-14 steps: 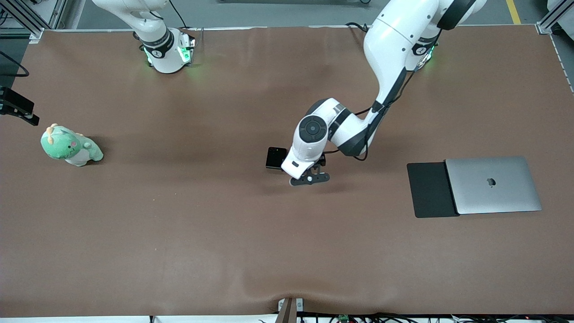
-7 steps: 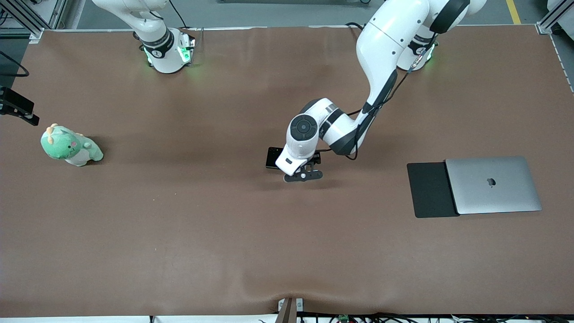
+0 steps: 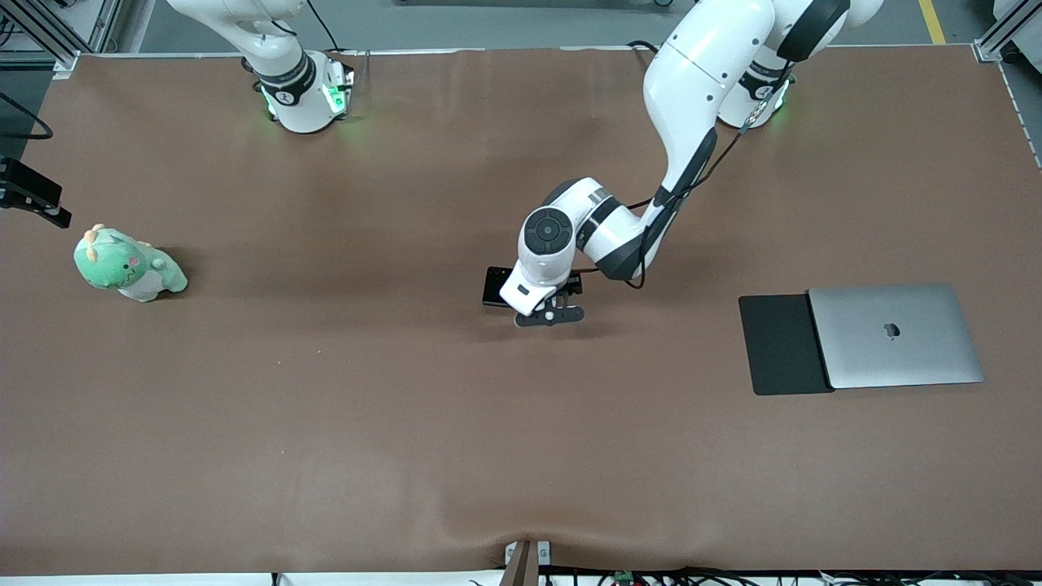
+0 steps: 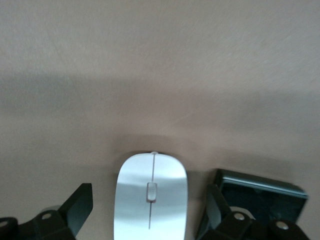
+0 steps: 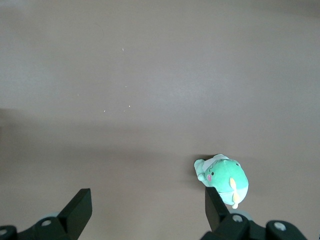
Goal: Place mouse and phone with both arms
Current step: 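Lower the left gripper over the white mouse and close on it, then carry the mouse to the pad while the right gripper reaches the phone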
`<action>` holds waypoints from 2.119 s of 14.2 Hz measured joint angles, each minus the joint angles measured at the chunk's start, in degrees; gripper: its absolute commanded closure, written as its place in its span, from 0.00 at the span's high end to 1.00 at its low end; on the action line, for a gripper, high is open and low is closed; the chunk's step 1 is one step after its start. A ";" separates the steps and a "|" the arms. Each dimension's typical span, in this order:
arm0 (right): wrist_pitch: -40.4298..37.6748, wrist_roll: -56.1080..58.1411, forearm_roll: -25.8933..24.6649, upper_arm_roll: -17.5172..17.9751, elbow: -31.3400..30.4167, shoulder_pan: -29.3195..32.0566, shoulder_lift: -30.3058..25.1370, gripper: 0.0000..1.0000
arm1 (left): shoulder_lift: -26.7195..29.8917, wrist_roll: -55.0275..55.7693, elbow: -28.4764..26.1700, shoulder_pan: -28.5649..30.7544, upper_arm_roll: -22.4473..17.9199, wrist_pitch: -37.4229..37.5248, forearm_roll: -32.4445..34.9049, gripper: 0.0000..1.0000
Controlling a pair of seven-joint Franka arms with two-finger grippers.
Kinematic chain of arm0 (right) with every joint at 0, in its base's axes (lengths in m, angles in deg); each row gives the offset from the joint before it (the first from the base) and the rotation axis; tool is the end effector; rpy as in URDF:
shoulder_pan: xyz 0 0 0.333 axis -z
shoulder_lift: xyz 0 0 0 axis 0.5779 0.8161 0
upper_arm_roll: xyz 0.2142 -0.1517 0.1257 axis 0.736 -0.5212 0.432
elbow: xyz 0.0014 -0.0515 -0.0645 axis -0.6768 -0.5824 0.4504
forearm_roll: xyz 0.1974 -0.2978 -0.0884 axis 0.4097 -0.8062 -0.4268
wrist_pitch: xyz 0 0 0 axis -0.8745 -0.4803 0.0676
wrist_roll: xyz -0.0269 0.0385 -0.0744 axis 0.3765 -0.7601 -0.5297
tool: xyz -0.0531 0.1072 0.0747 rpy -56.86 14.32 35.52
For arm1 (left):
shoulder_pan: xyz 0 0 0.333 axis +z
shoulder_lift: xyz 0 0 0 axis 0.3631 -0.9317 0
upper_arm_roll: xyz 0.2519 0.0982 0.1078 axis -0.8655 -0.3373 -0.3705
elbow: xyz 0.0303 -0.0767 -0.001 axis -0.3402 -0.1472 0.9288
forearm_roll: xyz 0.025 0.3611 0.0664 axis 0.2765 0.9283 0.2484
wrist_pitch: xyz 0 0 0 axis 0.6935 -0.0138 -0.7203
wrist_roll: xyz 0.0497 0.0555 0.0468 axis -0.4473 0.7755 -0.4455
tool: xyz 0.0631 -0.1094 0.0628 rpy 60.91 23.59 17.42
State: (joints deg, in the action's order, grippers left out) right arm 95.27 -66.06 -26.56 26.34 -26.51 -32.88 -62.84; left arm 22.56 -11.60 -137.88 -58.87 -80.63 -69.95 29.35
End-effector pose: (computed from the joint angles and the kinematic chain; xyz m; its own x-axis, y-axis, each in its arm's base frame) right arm 0.5337 -0.0585 0.5954 0.9943 0.0960 0.0470 0.0947 -0.9951 0.0287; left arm 0.4697 -0.4701 0.1484 0.9937 0.0875 -0.0696 0.0881 -0.9961 0.0052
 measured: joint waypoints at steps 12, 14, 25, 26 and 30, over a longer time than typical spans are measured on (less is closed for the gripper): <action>0.00 0.00 0.00 0.02 0.00 0.00 0.00 1.00 | -0.18 3.10 -1.96 -0.95 0.00 -1.76 0.04 0.65; 0.00 0.00 0.00 0.02 0.00 0.00 0.00 1.00 | 0.03 3.10 -2.09 -0.96 0.00 -1.83 0.04 0.56; 0.00 0.00 0.00 0.06 0.00 0.00 0.00 1.00 | 15.50 -3.20 -17.95 5.89 -0.57 -1.83 2.50 0.50; 0.00 0.01 0.04 0.14 0.00 0.00 0.00 1.00 | 17.50 -5.41 -20.07 7.70 -0.55 -1.83 2.51 0.50; 0.09 0.00 2.26 1.00 0.02 -0.81 0.00 1.00 | 24.88 -18.00 -28.01 17.35 -0.48 -1.83 2.52 0.50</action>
State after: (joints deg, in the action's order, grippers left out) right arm 95.36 -66.06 -24.30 27.35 -26.48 -33.68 -62.84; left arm 47.44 -29.60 -165.89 -41.52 -81.10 -71.79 31.87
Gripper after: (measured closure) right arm 0.000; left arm 0.383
